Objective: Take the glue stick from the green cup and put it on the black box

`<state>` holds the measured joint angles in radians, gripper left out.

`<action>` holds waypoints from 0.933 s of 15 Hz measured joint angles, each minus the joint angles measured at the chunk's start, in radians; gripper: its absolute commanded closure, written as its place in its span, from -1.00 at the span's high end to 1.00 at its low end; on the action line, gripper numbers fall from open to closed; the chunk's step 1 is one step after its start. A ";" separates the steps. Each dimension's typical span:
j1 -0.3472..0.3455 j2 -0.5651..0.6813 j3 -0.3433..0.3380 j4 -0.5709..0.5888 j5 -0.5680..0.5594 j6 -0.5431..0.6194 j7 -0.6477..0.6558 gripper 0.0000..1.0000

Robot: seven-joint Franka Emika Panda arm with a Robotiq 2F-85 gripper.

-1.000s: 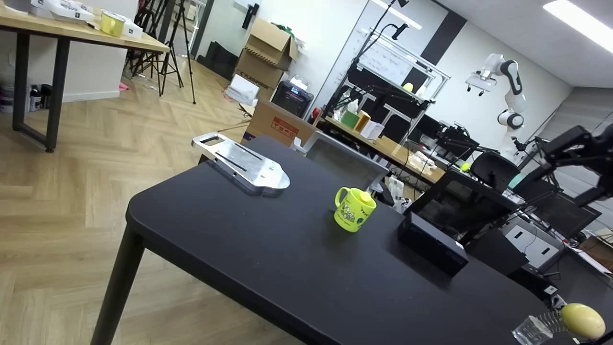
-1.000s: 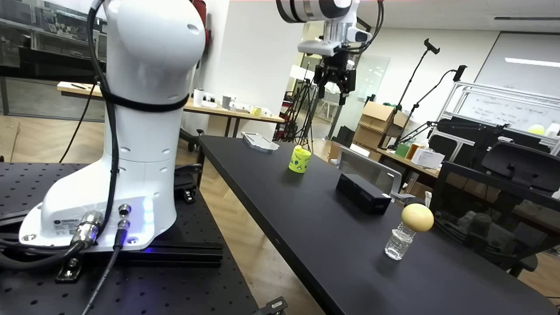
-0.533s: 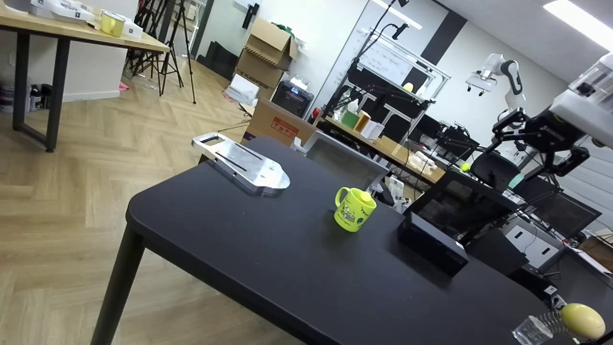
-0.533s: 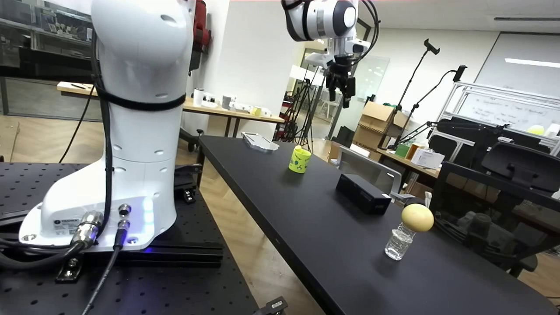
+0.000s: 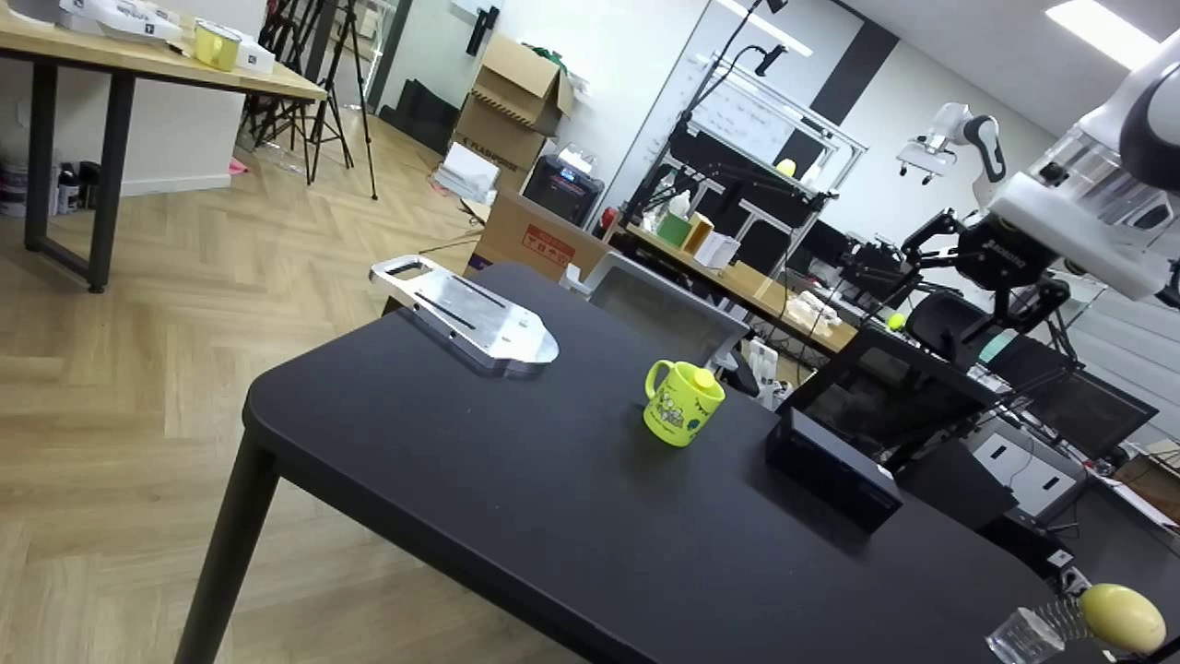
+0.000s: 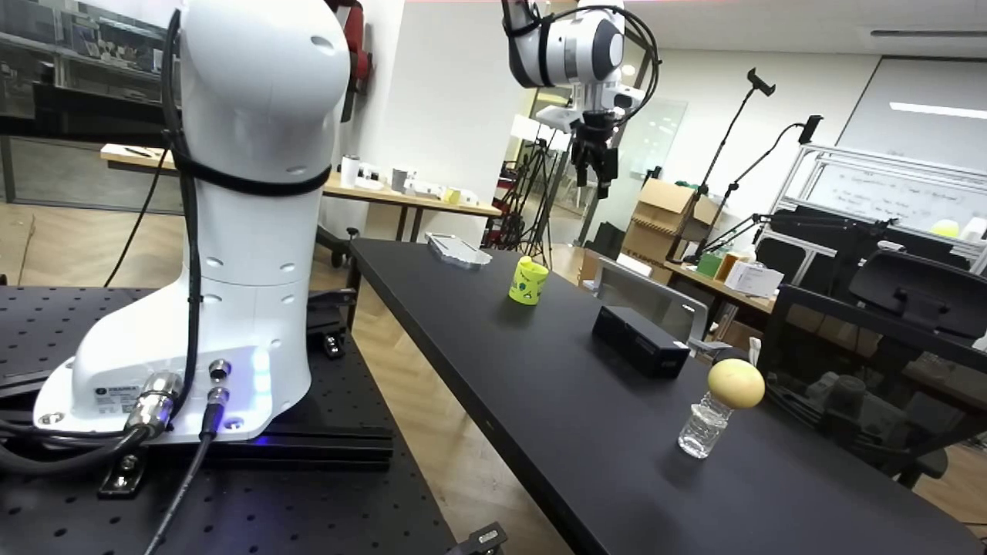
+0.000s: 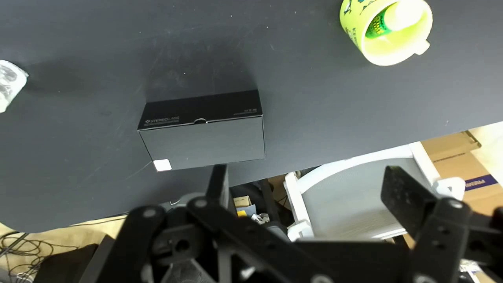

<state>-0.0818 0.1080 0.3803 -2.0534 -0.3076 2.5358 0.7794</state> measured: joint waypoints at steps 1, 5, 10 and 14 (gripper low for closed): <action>0.000 0.000 -0.001 0.001 -0.001 0.000 0.000 1.00; 0.021 0.001 -0.022 0.001 0.000 0.005 -0.009 1.00; 0.220 0.081 -0.180 0.047 -0.192 0.070 0.128 1.00; 0.386 0.234 -0.258 0.159 -0.304 0.071 0.287 1.00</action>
<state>0.3042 0.3423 0.1224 -1.8948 -0.6111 2.6064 1.0668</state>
